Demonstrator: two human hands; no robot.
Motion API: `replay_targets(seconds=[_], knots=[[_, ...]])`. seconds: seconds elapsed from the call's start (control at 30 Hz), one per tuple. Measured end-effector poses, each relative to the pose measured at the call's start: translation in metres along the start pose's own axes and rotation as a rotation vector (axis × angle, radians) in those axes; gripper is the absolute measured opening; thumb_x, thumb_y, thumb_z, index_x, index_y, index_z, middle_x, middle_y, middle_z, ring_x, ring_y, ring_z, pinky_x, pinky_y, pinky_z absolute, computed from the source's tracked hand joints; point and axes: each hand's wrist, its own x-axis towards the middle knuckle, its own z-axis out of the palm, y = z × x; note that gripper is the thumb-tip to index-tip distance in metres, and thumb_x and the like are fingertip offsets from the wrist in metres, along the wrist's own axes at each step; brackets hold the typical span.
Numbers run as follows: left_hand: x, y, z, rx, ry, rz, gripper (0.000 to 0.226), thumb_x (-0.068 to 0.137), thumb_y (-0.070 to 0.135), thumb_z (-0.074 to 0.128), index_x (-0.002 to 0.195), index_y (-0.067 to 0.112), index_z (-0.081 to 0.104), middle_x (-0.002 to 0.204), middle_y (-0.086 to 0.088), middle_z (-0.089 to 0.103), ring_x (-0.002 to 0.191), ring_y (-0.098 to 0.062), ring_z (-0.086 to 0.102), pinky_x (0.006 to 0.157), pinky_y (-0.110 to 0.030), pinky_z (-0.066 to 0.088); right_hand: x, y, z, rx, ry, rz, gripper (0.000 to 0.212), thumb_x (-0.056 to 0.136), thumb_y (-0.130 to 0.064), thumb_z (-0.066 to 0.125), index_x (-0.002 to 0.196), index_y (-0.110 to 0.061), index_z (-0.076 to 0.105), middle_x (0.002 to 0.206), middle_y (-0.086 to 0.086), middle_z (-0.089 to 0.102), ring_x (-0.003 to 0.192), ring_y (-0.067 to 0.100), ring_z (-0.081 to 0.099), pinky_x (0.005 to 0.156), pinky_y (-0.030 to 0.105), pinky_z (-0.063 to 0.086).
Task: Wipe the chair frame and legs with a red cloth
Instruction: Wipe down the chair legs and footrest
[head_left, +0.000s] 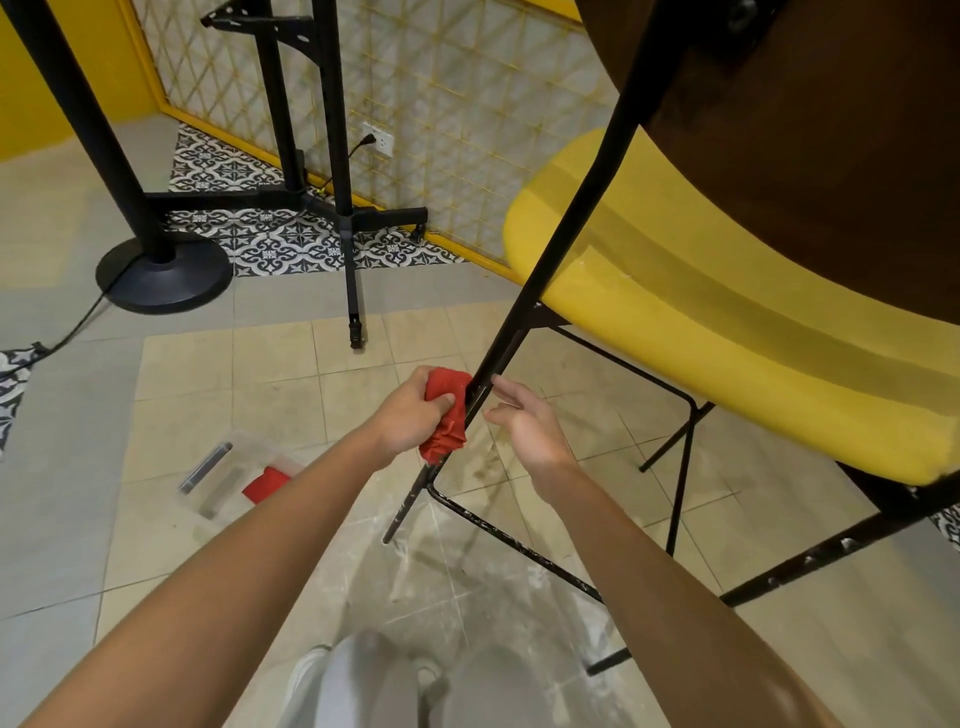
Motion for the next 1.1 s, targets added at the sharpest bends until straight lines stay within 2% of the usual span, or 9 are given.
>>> replay_targets(seconds=[0.07,0.2,0.33,0.43,0.57,0.67,0.83,0.93,1.1], knots=[[0.002,0.001,0.001,-0.041,0.029,0.034,0.034,0.098,0.016,0.048,0.131,0.017,0.039,0.116,-0.01,0.058,0.099,-0.024,0.061,0.089,-0.043,0.053,0.002,0.0,0.001,0.002,-0.01,0.012,0.055,0.088,-0.002,0.054,0.139,-0.017,0.045,0.144,0.002,0.044,0.133,0.015,0.039,0.097,0.022,0.029],[0.002,0.0,0.009,-0.056,0.007,0.06,0.033,0.098,0.019,0.048,0.129,0.015,0.038,0.106,-0.004,0.058,0.087,-0.012,0.06,0.067,-0.023,0.053,0.006,0.003,0.003,0.015,-0.012,0.026,0.056,0.086,0.001,0.056,0.139,-0.015,0.045,0.144,0.005,0.044,0.133,0.015,0.039,0.096,0.02,0.029],[0.004,-0.01,0.01,-0.01,0.015,0.02,0.035,0.098,0.021,0.047,0.131,0.015,0.036,0.107,-0.005,0.059,0.082,-0.011,0.061,0.061,-0.019,0.051,0.006,0.006,0.006,-0.002,-0.015,0.045,0.056,0.086,0.001,0.057,0.138,-0.015,0.046,0.144,0.005,0.044,0.133,0.016,0.039,0.099,0.021,0.028],[0.003,-0.017,0.011,-0.005,0.014,-0.027,0.031,0.099,0.018,0.046,0.128,0.012,0.037,0.092,-0.001,0.058,0.072,-0.008,0.059,0.053,-0.013,0.049,0.005,0.007,0.006,-0.011,-0.023,0.049,0.056,0.086,0.002,0.057,0.139,-0.014,0.046,0.145,0.006,0.043,0.134,0.017,0.039,0.1,0.023,0.028],[0.002,-0.017,0.01,-0.053,0.085,0.025,0.032,0.098,0.019,0.047,0.129,0.014,0.041,0.093,0.001,0.059,0.076,-0.012,0.062,0.062,-0.024,0.054,0.004,0.008,0.004,-0.023,-0.016,0.043,0.056,0.085,0.0,0.059,0.137,-0.016,0.047,0.144,0.005,0.045,0.133,0.016,0.039,0.105,0.026,0.029],[0.001,-0.004,0.013,-0.155,0.116,0.105,0.031,0.098,0.021,0.048,0.128,0.018,0.041,0.099,0.002,0.059,0.081,-0.008,0.06,0.062,-0.019,0.05,0.006,0.006,0.001,0.002,-0.004,0.05,0.056,0.086,0.0,0.057,0.138,-0.016,0.046,0.143,0.005,0.045,0.132,0.016,0.04,0.105,0.026,0.031],[-0.002,-0.004,0.021,-0.101,0.139,0.115,0.031,0.098,0.021,0.047,0.128,0.017,0.041,0.102,-0.003,0.06,0.08,-0.008,0.06,0.058,-0.015,0.049,0.004,0.004,0.003,0.01,-0.006,0.032,0.056,0.085,0.003,0.056,0.137,-0.014,0.047,0.143,0.007,0.045,0.131,0.017,0.041,0.109,0.029,0.032],[-0.002,-0.012,0.021,-0.113,0.127,0.071,0.029,0.098,0.017,0.047,0.127,0.014,0.041,0.094,0.0,0.059,0.072,-0.005,0.059,0.05,-0.01,0.048,0.002,0.003,0.005,0.003,-0.012,0.022,0.057,0.084,0.003,0.058,0.138,-0.014,0.046,0.142,0.007,0.046,0.13,0.017,0.042,0.102,0.025,0.032],[-0.004,-0.01,0.012,-0.121,0.133,0.052,0.032,0.098,0.018,0.048,0.129,0.016,0.04,0.111,-0.007,0.059,0.084,-0.014,0.061,0.064,-0.022,0.052,-0.001,0.002,0.002,-0.014,-0.007,0.007,0.056,0.085,-0.002,0.06,0.138,-0.016,0.046,0.14,0.002,0.048,0.126,0.013,0.044,0.096,0.023,0.033]])
